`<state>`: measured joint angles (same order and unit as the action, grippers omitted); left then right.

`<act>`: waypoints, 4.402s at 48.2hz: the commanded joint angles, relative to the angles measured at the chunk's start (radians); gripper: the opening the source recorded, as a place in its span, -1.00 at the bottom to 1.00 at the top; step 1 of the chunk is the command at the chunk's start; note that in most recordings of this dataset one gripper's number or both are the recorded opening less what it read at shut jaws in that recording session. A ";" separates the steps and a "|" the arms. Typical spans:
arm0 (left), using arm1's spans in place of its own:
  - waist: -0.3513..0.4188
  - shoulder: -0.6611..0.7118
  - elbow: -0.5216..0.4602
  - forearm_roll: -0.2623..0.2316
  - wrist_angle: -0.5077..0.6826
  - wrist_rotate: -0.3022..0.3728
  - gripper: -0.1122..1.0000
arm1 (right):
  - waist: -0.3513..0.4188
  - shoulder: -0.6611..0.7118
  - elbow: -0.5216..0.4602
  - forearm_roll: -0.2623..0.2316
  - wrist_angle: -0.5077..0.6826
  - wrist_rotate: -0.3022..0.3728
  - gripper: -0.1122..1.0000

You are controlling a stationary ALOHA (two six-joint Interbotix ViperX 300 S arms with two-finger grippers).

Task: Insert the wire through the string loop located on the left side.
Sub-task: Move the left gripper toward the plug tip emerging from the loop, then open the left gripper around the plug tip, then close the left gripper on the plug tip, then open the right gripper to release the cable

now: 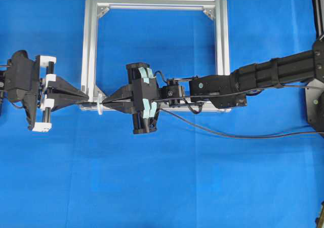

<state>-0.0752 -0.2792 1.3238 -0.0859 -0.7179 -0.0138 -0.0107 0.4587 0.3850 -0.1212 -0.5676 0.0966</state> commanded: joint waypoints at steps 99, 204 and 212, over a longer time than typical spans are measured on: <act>-0.015 0.005 -0.023 0.002 0.155 -0.005 0.79 | -0.008 -0.023 -0.021 -0.002 -0.005 -0.002 -0.80; 0.002 0.003 -0.038 0.002 0.190 -0.005 -0.66 | -0.006 -0.029 -0.026 -0.002 -0.003 0.002 -0.80; 0.002 0.002 -0.037 0.002 0.190 -0.005 -0.66 | -0.006 -0.032 -0.028 -0.002 0.015 0.000 -0.80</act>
<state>-0.0752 -0.2700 1.2962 -0.0859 -0.5246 -0.0184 -0.0169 0.4587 0.3804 -0.1212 -0.5584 0.0966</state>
